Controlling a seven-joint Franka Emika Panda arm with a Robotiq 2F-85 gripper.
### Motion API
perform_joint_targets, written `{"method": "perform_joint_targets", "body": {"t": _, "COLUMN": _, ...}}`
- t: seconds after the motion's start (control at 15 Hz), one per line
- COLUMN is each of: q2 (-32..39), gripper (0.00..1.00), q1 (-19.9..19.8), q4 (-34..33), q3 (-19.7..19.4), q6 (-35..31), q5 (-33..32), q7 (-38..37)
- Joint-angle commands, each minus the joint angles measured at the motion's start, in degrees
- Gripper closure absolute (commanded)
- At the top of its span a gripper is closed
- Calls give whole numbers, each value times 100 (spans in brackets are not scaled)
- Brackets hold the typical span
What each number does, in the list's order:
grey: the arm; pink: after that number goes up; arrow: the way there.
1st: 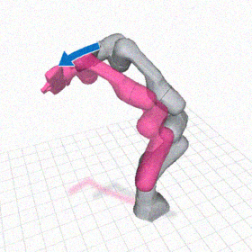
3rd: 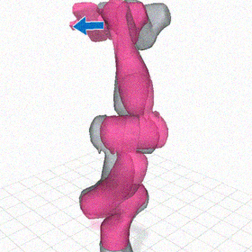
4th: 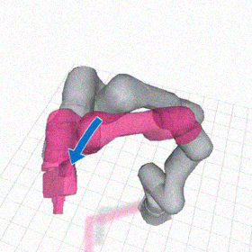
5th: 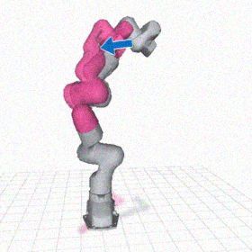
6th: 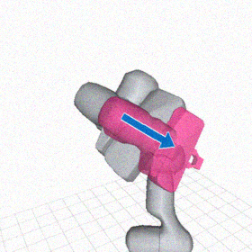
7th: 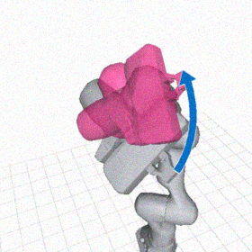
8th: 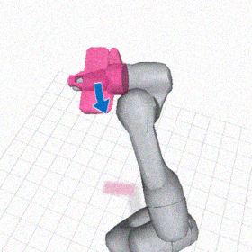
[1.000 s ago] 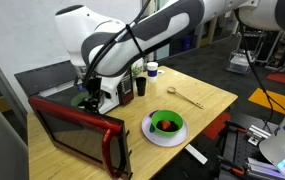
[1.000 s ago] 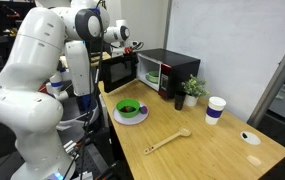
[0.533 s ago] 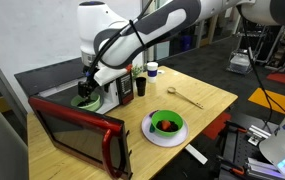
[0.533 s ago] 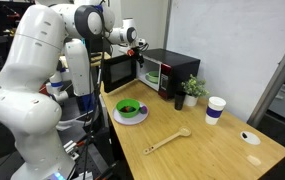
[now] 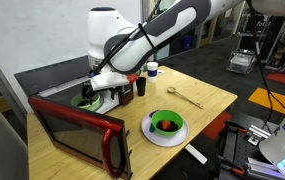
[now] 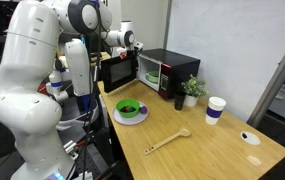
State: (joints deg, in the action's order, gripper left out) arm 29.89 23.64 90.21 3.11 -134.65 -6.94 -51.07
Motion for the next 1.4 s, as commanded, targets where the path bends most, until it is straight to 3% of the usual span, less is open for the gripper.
{"method": "perform_joint_targets", "body": {"t": 0.0, "q2": -396, "gripper": 0, "q1": -117, "q4": 811, "q3": -31, "q6": -665, "q5": 157, "q7": -454}}
{"method": "perform_joint_targets", "body": {"t": 0.27, "q2": -394, "gripper": 0, "q1": -418, "q4": 1152, "q3": -9, "q6": -1392, "q5": 458, "q7": -448}}
{"method": "perform_joint_targets", "body": {"t": 0.6, "q2": -280, "gripper": 0, "q1": -749, "q4": 1191, "q3": 62, "q6": -1669, "q5": 1070, "q7": -181}}
{"method": "perform_joint_targets", "body": {"t": 1.33, "q2": 282, "gripper": 0, "q1": -686, "q4": 732, "q3": -38, "q6": -2198, "q5": 1303, "q7": -327}}
